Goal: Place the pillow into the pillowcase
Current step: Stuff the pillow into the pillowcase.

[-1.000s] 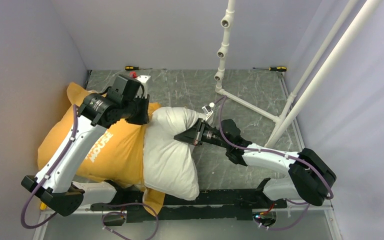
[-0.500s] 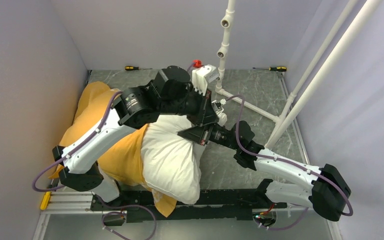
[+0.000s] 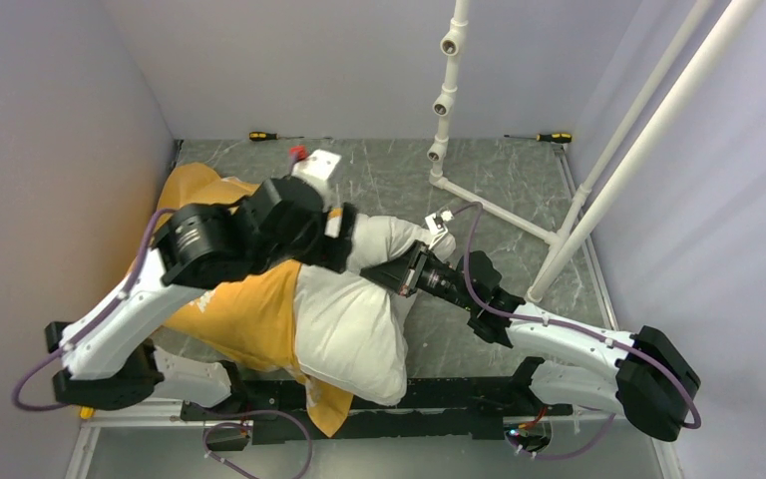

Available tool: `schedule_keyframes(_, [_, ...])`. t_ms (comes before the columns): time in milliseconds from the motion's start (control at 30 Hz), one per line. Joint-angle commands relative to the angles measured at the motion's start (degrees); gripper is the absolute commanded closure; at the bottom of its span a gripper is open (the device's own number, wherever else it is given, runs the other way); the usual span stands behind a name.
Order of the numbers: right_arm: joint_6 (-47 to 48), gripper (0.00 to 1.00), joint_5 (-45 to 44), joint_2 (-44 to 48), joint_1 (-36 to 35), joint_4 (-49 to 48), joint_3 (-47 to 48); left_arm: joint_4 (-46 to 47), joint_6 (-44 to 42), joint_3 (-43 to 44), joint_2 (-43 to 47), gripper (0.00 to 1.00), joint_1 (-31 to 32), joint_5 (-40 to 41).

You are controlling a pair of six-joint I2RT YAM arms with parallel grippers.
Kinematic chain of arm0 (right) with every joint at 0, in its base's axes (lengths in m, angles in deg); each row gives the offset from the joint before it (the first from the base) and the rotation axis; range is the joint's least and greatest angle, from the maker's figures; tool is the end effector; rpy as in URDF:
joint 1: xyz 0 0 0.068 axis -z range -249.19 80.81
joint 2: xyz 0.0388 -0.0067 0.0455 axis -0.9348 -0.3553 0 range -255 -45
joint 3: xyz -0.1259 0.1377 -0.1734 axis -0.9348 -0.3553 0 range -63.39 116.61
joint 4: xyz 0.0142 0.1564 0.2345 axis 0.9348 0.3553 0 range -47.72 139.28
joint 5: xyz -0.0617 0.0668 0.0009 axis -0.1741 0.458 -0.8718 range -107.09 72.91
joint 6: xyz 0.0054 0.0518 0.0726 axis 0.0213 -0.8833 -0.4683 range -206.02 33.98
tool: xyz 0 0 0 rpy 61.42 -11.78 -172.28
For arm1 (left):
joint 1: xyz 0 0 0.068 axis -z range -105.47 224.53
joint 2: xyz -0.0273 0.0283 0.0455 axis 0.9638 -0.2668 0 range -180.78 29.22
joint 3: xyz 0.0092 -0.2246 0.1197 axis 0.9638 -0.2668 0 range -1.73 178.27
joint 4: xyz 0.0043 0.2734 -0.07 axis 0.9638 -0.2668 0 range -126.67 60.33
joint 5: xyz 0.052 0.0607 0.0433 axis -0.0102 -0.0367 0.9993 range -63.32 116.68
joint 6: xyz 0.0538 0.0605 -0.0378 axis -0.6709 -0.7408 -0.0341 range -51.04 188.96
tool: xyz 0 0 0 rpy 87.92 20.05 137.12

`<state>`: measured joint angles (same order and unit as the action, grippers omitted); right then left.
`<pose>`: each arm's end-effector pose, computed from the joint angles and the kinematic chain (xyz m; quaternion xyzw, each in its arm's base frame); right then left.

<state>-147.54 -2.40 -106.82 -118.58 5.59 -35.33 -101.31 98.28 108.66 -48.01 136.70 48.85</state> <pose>0.1867 0.2488 0.2389 -0.0200 0.6891 0.6421 0.3352 0.1536 -0.2266 0.4571 0.1697 0.8714 -0.1847 0.4217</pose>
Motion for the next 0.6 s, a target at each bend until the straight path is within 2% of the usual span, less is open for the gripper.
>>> schedule_keyframes(0, [-0.19,1.0,-2.27,-0.59,-0.11,-2.41,0.14,-14.18,5.42,-6.58,4.57,0.04,0.14,16.93])
schedule_keyframes(133, [-0.67,1.0,-1.03,-2.1,-0.1,-3.77,0.26,-16.24,7.57,-12.31,2.44,0.07,0.14,21.28])
schedule_keyframes(300, [-1.23,1.0,0.61,-3.66,-0.1,-4.76,0.68,-20.85,11.62,-12.26,-1.9,0.15,0.08,27.88])
schedule_keyframes(367, [-1.23,1.0,0.47,-3.33,-0.1,-4.49,0.41,-18.59,9.05,-14.09,-1.95,0.18,-0.32,28.5])
schedule_keyframes(433, [-1.24,1.0,-0.02,-2.73,-0.1,-4.16,-0.02,-14.99,5.72,-16.95,-1.17,0.26,-2.02,27.34])
schedule_keyframes(533, [-1.12,1.0,-0.15,-2.26,-0.1,-2.97,-0.01,-14.66,4.99,-17.58,-0.27,0.45,-4.64,27.44])
schedule_keyframes(567, [-1.19,1.0,0.0,-2.27,-0.1,-2.69,0.06,-15.41,5.04,-17.31,0.02,0.45,-5.23,28.02])
